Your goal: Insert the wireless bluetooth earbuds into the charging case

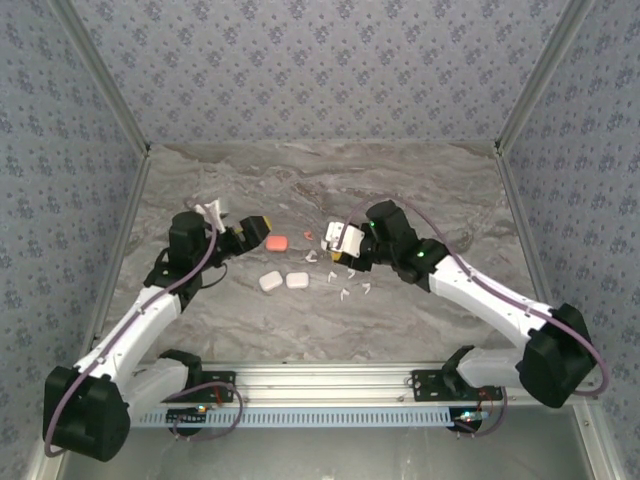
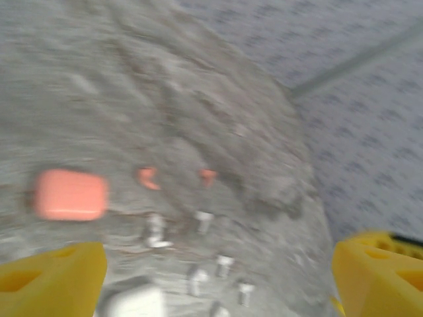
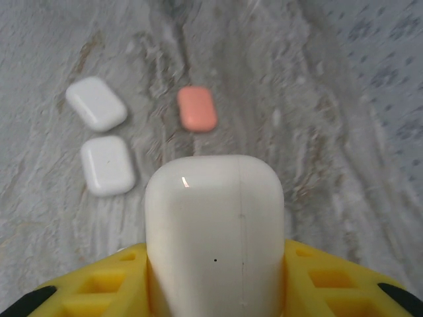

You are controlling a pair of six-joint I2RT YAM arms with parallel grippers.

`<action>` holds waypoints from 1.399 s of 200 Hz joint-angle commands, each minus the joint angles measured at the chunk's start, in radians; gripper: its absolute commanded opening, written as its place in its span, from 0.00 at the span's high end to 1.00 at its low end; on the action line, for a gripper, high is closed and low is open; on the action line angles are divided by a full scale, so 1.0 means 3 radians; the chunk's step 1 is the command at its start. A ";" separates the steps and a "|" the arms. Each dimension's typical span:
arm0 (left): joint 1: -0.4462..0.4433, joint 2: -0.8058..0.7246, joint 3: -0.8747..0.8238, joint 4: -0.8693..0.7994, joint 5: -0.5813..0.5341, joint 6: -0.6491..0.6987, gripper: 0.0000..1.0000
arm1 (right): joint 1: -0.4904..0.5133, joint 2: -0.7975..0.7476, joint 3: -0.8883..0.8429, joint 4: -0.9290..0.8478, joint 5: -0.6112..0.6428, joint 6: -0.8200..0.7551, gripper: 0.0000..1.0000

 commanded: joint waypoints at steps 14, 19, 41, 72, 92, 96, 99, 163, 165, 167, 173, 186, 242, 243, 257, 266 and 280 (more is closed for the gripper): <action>-0.0429 0.0178 0.0255 0.0582 0.0469 -0.0017 0.15 | -0.0063 -0.0127 0.0160 0.0134 -0.0143 -0.0167 0.60; -0.0487 0.0211 0.0279 0.0625 0.0480 -0.0016 0.16 | -0.0061 -0.0129 0.0179 0.0134 -0.0149 -0.0179 0.59; -0.0703 0.0365 0.0416 0.0657 0.0520 0.0051 0.19 | -0.0047 -0.0127 0.0255 0.0144 -0.0186 -0.0192 0.60; -0.0881 0.0550 0.0533 0.0699 0.0534 0.0099 0.24 | -0.0028 -0.0124 0.0302 0.0166 -0.0267 -0.0174 0.59; -0.0934 0.0646 0.0582 0.0757 0.0597 0.0111 0.27 | -0.0022 -0.0119 0.0310 0.0175 -0.0321 -0.0126 0.59; -0.0944 0.0665 0.0594 0.0759 0.0608 0.0113 0.28 | -0.0020 -0.0115 0.0314 0.0175 -0.0321 -0.0120 0.59; -0.0950 0.0679 0.0598 0.0757 0.0616 0.0121 0.29 | -0.0022 -0.0114 0.0317 0.0171 -0.0320 -0.0116 0.59; -0.1040 0.0822 0.0674 0.0734 0.0648 0.0178 0.43 | -0.0012 -0.0098 0.0315 0.0176 -0.0323 -0.0068 0.59; -0.1041 0.0825 0.0673 0.0734 0.0648 0.0178 0.43 | -0.0013 -0.0099 0.0315 0.0175 -0.0323 -0.0067 0.59; -0.1040 0.0827 0.0674 0.0738 0.0648 0.0179 0.44 | -0.0013 -0.0099 0.0315 0.0175 -0.0330 -0.0064 0.59; -0.1048 0.0832 0.0674 0.0744 0.0647 0.0175 0.45 | -0.0006 -0.0094 0.0315 0.0175 -0.0338 -0.0064 0.59; -0.1058 0.0850 0.0683 0.0762 0.0658 0.0170 0.49 | -0.0002 -0.0094 0.0317 0.0186 -0.0330 -0.0062 0.59; -0.1073 0.0882 0.0671 0.0816 0.0659 0.0159 0.63 | 0.0016 -0.0078 0.0327 0.0163 -0.0370 -0.0021 0.59; -0.1076 0.0883 0.0673 0.0816 0.0658 0.0159 0.63 | 0.0014 -0.0078 0.0329 0.0161 -0.0372 -0.0019 0.58; -0.1079 0.0883 0.0665 0.0835 0.0649 0.0159 0.70 | 0.0005 -0.0083 0.0344 0.0110 -0.0379 -0.0003 0.57; -0.1077 0.0877 0.0657 0.0845 0.0632 0.0162 0.73 | -0.0019 -0.0088 0.0369 0.0059 -0.0409 0.0031 0.54; -0.1077 0.0869 0.0641 0.0887 0.0596 0.0170 0.77 | -0.0070 -0.0130 0.0412 -0.0077 -0.0482 0.0101 0.46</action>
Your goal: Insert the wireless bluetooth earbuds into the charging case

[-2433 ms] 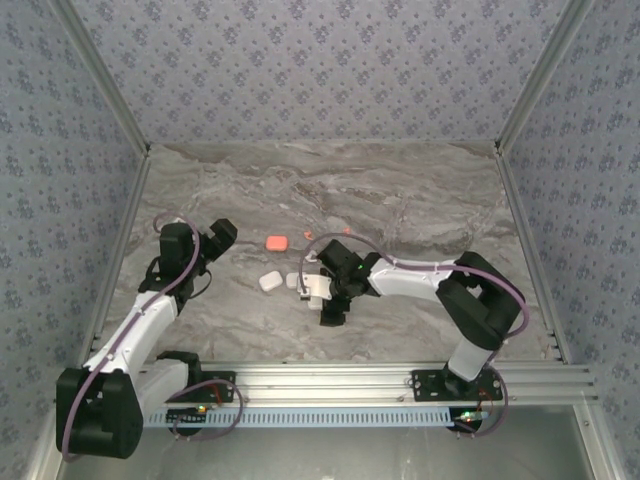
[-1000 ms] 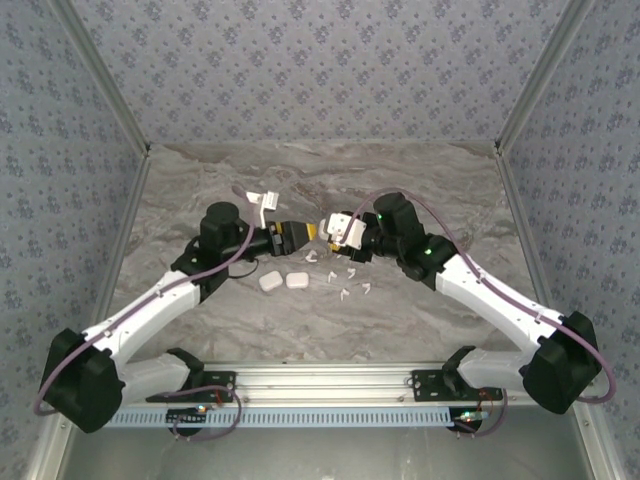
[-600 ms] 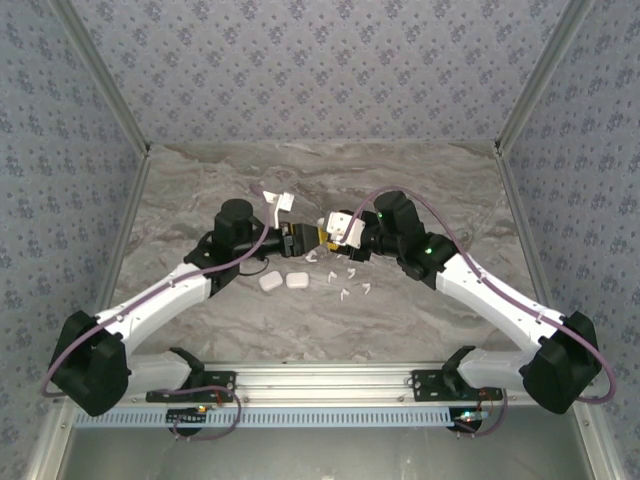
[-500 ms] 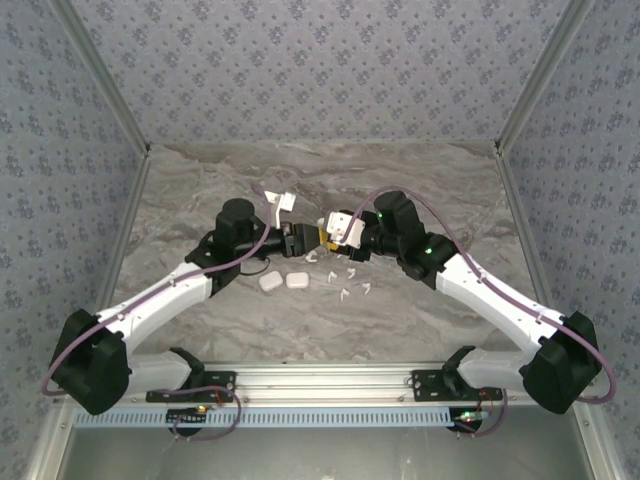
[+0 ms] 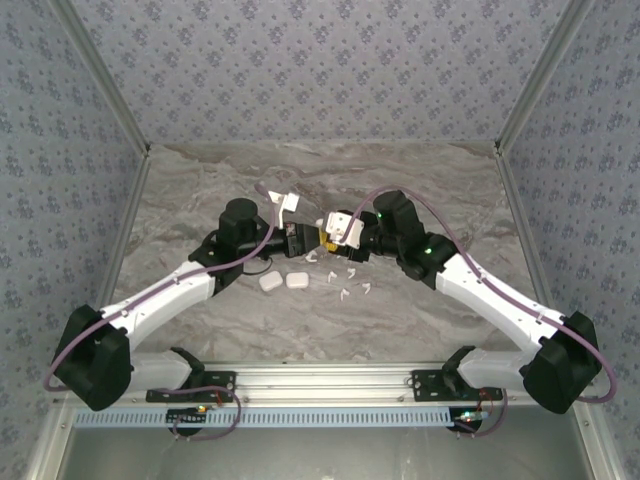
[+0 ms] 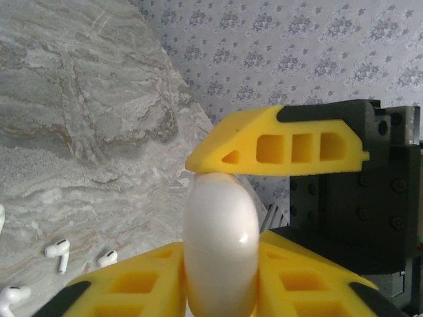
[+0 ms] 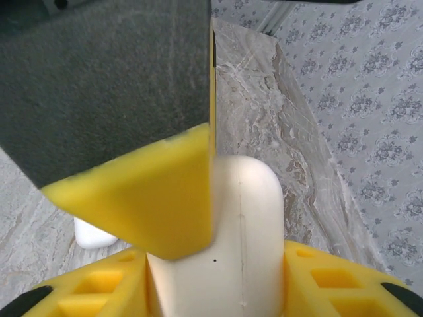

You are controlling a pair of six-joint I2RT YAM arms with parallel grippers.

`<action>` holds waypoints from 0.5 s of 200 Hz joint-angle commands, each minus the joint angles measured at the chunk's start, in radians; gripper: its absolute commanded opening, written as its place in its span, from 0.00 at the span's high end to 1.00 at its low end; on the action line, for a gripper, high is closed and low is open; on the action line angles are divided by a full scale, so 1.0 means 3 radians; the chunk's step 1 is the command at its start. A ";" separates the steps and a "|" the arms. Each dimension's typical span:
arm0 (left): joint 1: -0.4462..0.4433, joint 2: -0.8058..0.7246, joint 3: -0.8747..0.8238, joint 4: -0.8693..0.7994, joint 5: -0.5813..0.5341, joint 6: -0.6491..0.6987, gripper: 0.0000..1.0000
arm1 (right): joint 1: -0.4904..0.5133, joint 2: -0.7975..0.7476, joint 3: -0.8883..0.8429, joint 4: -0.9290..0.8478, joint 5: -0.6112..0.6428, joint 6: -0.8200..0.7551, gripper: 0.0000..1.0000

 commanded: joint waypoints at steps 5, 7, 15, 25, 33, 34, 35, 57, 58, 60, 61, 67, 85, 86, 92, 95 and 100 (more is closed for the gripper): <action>-0.0021 -0.0012 0.0072 0.0197 -0.0008 0.0045 0.78 | -0.0073 -0.0081 0.0175 -0.0204 -0.0203 0.0188 0.42; -0.0021 -0.0014 0.0067 0.0211 -0.0019 0.0045 0.79 | -0.0086 -0.0094 0.0175 -0.0218 -0.0223 0.0200 0.40; -0.0020 -0.0018 0.0043 0.0269 -0.0060 0.0058 0.80 | -0.0125 -0.0155 0.0167 -0.0266 -0.0305 0.0253 0.33; -0.0020 -0.0028 0.0013 0.0378 -0.0108 0.0076 0.81 | -0.0194 -0.0255 0.0130 -0.0309 -0.0418 0.0334 0.24; -0.0018 -0.0033 -0.0017 0.0492 -0.0144 0.0100 0.83 | -0.0262 -0.0332 0.0102 -0.0332 -0.0534 0.0410 0.17; -0.0019 -0.0036 -0.0022 0.0505 -0.0148 0.0103 0.83 | -0.0272 -0.0332 0.0098 -0.0341 -0.0548 0.0420 0.17; -0.0020 -0.0037 -0.0027 0.0527 -0.0155 0.0110 0.83 | -0.0282 -0.0344 0.0093 -0.0342 -0.0563 0.0425 0.16; -0.0026 -0.0085 -0.0174 0.0914 -0.0317 0.0279 0.87 | -0.0554 -0.0556 0.0003 -0.0354 -0.0947 0.0720 0.07; -0.0026 -0.0088 -0.0182 0.0931 -0.0324 0.0287 0.88 | -0.0561 -0.0563 0.0000 -0.0349 -0.0967 0.0738 0.07; -0.0023 -0.0097 -0.0203 0.0973 -0.0339 0.0309 0.88 | -0.0593 -0.0583 -0.0010 -0.0342 -0.0999 0.0776 0.07; -0.0022 -0.0101 -0.0209 0.0991 -0.0350 0.0318 0.89 | -0.0608 -0.0592 -0.0015 -0.0338 -0.1016 0.0795 0.07; -0.0035 -0.0130 -0.0262 0.1099 -0.0420 0.0392 0.91 | -0.0696 -0.0639 -0.0038 -0.0301 -0.1126 0.0911 0.06; -0.0085 -0.0210 -0.0403 0.1378 -0.0551 0.0734 0.94 | -0.0895 -0.0727 -0.0157 -0.0051 -0.1385 0.1286 0.05; -0.0091 -0.0211 -0.0409 0.1388 -0.0558 0.0755 0.95 | -0.0905 -0.0728 -0.0167 -0.0041 -0.1396 0.1308 0.05; -0.0117 -0.0234 -0.0435 0.1423 -0.0589 0.0889 0.97 | -0.0942 -0.0739 -0.0216 0.0085 -0.1472 0.1432 0.05; -0.0125 -0.0245 -0.0445 0.1432 -0.0596 0.0947 0.98 | -0.0959 -0.0740 -0.0239 0.0143 -0.1500 0.1489 0.05; -0.0137 -0.0258 -0.0455 0.1447 -0.0586 0.1055 1.00 | -0.0969 -0.0741 -0.0274 0.0232 -0.1521 0.1575 0.05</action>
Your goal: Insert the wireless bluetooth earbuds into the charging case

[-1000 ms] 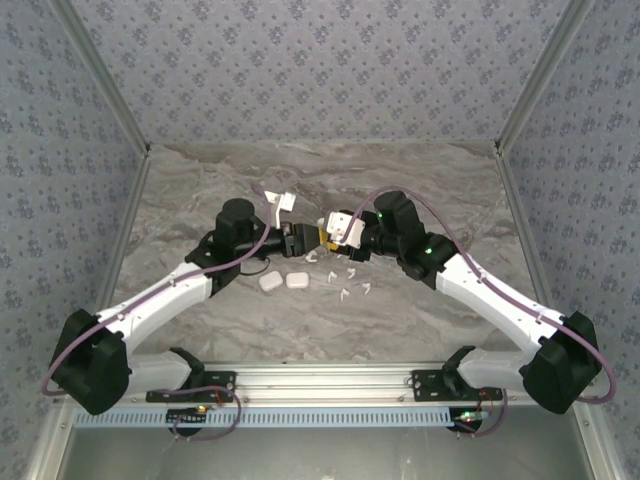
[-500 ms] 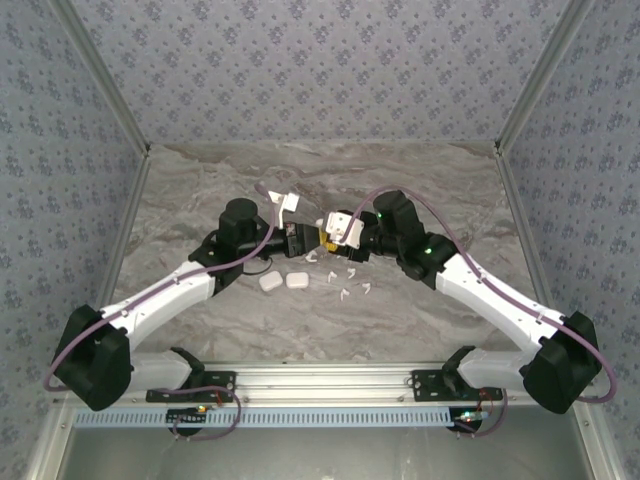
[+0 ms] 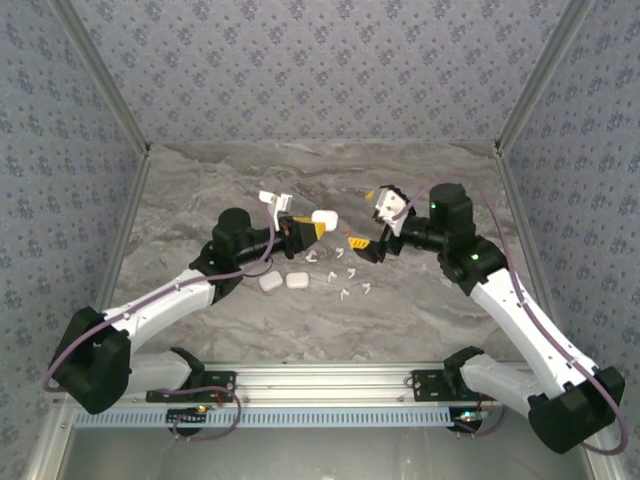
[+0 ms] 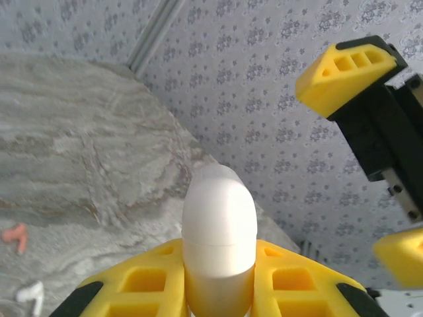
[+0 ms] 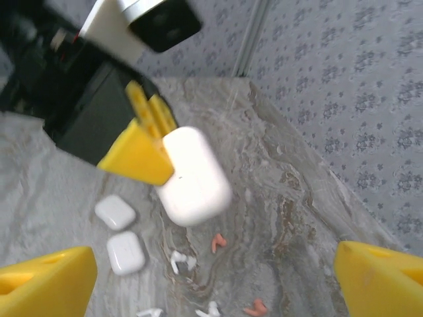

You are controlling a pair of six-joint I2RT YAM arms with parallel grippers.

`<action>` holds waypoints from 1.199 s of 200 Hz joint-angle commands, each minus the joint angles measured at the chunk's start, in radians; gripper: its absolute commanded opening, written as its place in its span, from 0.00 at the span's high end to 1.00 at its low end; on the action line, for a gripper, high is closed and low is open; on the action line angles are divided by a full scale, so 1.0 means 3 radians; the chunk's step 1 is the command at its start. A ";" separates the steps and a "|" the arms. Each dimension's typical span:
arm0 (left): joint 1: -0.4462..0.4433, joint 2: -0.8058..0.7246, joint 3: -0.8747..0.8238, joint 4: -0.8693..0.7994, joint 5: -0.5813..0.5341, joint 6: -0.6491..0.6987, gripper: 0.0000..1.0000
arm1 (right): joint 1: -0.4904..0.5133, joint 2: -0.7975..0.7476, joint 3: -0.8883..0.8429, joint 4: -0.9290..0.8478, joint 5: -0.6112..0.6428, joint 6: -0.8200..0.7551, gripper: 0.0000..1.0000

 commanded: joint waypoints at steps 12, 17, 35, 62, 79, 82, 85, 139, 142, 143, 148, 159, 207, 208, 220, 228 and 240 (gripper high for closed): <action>-0.0115 -0.0180 -0.0068 0.0522 -0.0101 0.0802 1.00 | -0.0104 0.0007 -0.0214 0.0483 -0.0519 0.0756 0.05; -0.0121 -0.0184 -0.0068 0.0515 -0.0062 0.0869 1.00 | -0.0104 0.0028 -0.0217 0.0508 -0.0524 0.0783 0.05; -0.0143 -0.0184 -0.0021 0.0470 0.0146 0.1084 1.00 | -0.0089 0.0112 -0.0207 0.0594 -0.0495 0.0861 0.06; -0.0193 -0.0170 0.0071 0.0241 0.0279 0.1323 1.00 | -0.0038 0.0247 -0.0146 0.0641 -0.0476 0.0879 0.06; -0.0225 -0.0160 0.0091 0.0193 0.0289 0.1431 1.00 | -0.0008 0.0316 -0.0096 0.0630 -0.0440 0.0861 0.06; -0.0230 -0.0156 0.0091 0.0194 0.0288 0.1445 1.00 | -0.0005 0.0323 -0.0085 0.0625 -0.0429 0.0856 0.06; -0.0233 -0.0155 0.0091 0.0192 0.0295 0.1453 1.00 | 0.0001 0.0337 -0.0082 0.0626 -0.0416 0.0855 0.06; -0.0255 -0.0134 0.0101 0.0187 0.0329 0.1541 1.00 | 0.0011 0.0427 0.0034 0.0536 -0.0313 0.0773 0.06; -0.0256 -0.0134 0.0097 0.0186 0.0329 0.1549 1.00 | 0.0012 0.0431 0.0050 0.0522 -0.0310 0.0764 0.06; -0.0256 -0.0134 0.0096 0.0184 0.0329 0.1554 1.00 | 0.0010 0.0432 0.0054 0.0517 -0.0307 0.0763 0.06; -0.0256 -0.0138 0.0092 0.0182 0.0333 0.1577 1.00 | 0.0007 0.0442 0.0066 0.0490 -0.0304 0.0750 0.06; -0.0257 -0.0139 0.0074 0.0190 0.0334 0.1630 1.00 | 0.0003 0.0459 0.0117 0.0424 -0.0287 0.0721 0.06; -0.0292 -0.0176 0.0014 0.0236 0.0296 0.1780 1.00 | -0.0037 0.0531 0.0264 0.0305 -0.0263 0.0646 0.06; -0.0292 -0.0175 0.0014 0.0234 0.0300 0.1782 1.00 | -0.0035 0.0531 0.0266 0.0301 -0.0263 0.0645 0.06; -0.0292 -0.0180 0.0007 0.0234 0.0288 0.1803 1.00 | -0.0033 0.0536 0.0292 0.0260 -0.0252 0.0634 0.06; -0.0289 -0.0185 -0.0003 0.0236 0.0288 0.1815 1.00 | -0.0038 0.0537 0.0304 0.0228 -0.0238 0.0628 0.06; -0.0297 -0.0190 -0.0006 0.0224 0.0279 0.1835 1.00 | -0.0048 0.0537 0.0326 0.0180 -0.0228 0.0634 0.06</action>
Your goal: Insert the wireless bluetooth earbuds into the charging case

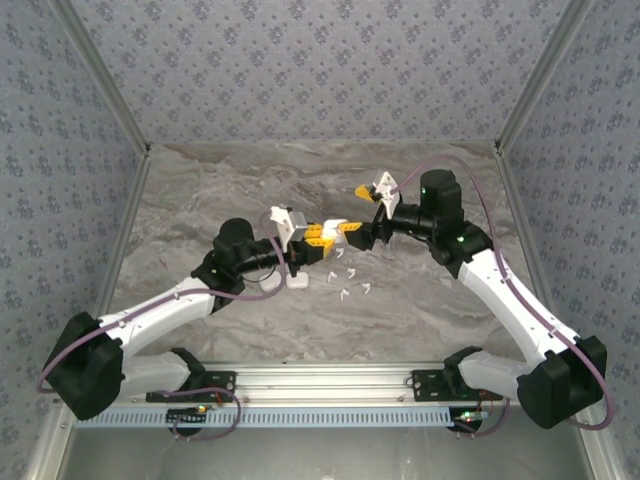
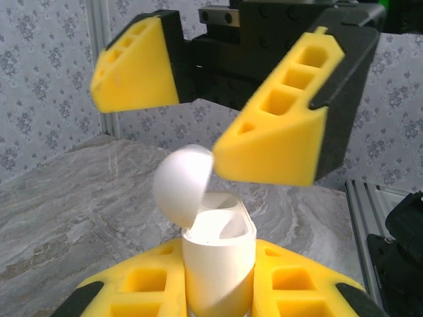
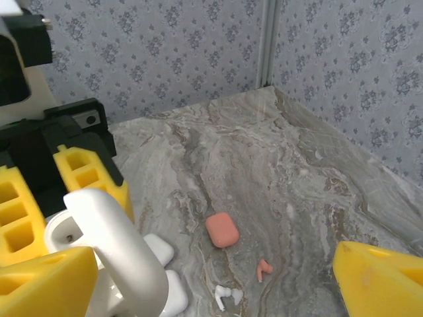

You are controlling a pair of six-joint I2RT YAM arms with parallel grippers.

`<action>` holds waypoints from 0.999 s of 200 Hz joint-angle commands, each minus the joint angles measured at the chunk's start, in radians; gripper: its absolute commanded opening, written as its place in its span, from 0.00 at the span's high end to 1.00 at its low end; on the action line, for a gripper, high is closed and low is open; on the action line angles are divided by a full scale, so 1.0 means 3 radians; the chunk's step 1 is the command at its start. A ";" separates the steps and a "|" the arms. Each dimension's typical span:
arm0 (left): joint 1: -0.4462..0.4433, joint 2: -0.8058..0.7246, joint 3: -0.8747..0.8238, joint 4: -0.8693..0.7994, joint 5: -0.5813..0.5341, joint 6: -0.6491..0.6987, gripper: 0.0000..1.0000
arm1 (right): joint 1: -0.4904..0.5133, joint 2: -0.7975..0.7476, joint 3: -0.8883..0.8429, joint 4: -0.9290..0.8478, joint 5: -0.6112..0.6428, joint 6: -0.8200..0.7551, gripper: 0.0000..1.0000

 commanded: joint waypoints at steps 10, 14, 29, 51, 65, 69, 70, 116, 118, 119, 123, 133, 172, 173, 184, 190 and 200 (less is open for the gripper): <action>-0.0035 -0.0076 0.0039 0.0096 0.0051 0.0148 1.00 | -0.0035 0.0007 0.0147 -0.0212 0.0054 -0.0051 0.06; -0.0036 -0.0078 0.0036 0.0092 0.0045 0.0156 1.00 | -0.0035 0.0000 0.0149 -0.0219 0.0054 -0.0049 0.06; -0.0036 -0.0098 0.0011 0.0085 0.0008 0.0182 1.00 | -0.0059 -0.0041 0.0145 -0.0265 0.0040 -0.0029 0.06; -0.0041 -0.0153 -0.0061 0.0084 -0.0105 0.0246 1.00 | -0.0109 -0.0158 0.0131 -0.0348 0.0033 0.0075 0.05; -0.0042 -0.0204 -0.0129 0.0097 -0.0240 0.0283 1.00 | -0.0142 -0.0240 0.0141 -0.0482 0.0052 0.0217 0.05; -0.0042 -0.0226 -0.0154 0.0102 -0.0279 0.0302 1.00 | -0.0151 -0.0261 0.0147 -0.0543 0.0070 0.0258 0.05; -0.0042 -0.0231 -0.0162 0.0103 -0.0286 0.0302 1.00 | -0.0155 -0.0266 0.0149 -0.0558 0.0080 0.0271 0.05; -0.0041 -0.0631 -0.0424 0.0094 -0.0666 0.0469 1.00 | -0.0155 -0.0377 -0.0037 -0.1471 0.0710 0.0941 0.08; -0.0041 -0.0650 -0.0433 0.0085 -0.0677 0.0482 1.00 | -0.0155 -0.0378 -0.0053 -0.1497 0.0742 0.0976 0.08; -0.0042 -0.0660 -0.0437 0.0080 -0.0682 0.0487 1.00 | -0.0154 -0.0378 -0.0063 -0.1511 0.0763 0.0985 0.08; -0.0041 -0.0695 -0.0452 0.0063 -0.0702 0.0502 1.00 | -0.0153 -0.0383 -0.0123 -0.1553 0.0835 0.1077 0.09; -0.0039 -0.0788 -0.0488 0.0018 -0.0744 0.0544 1.00 | -0.0132 -0.0374 -0.0260 -0.1635 0.0973 0.1257 0.09; -0.0042 -0.0972 -0.0528 -0.0113 -0.0793 0.0637 1.00 | 0.0122 -0.0158 -0.0628 -0.1750 0.1539 0.1764 0.13; -0.0042 -0.0975 -0.0528 -0.0117 -0.0793 0.0638 1.00 | 0.0130 -0.0148 -0.0632 -0.1753 0.1553 0.1773 0.13; -0.0039 -0.0978 -0.0515 -0.0144 -0.0788 0.0649 1.00 | 0.0204 -0.0003 -0.0646 -0.1762 0.1637 0.1819 0.14; -0.0041 -0.0973 -0.0508 -0.0151 -0.0788 0.0646 1.00 | 0.0246 0.0088 -0.0646 -0.1760 0.1672 0.1828 0.15; -0.0040 -0.0958 -0.0499 -0.0156 -0.0779 0.0647 1.00 | 0.0299 0.0253 -0.0656 -0.1750 0.1719 0.1829 0.17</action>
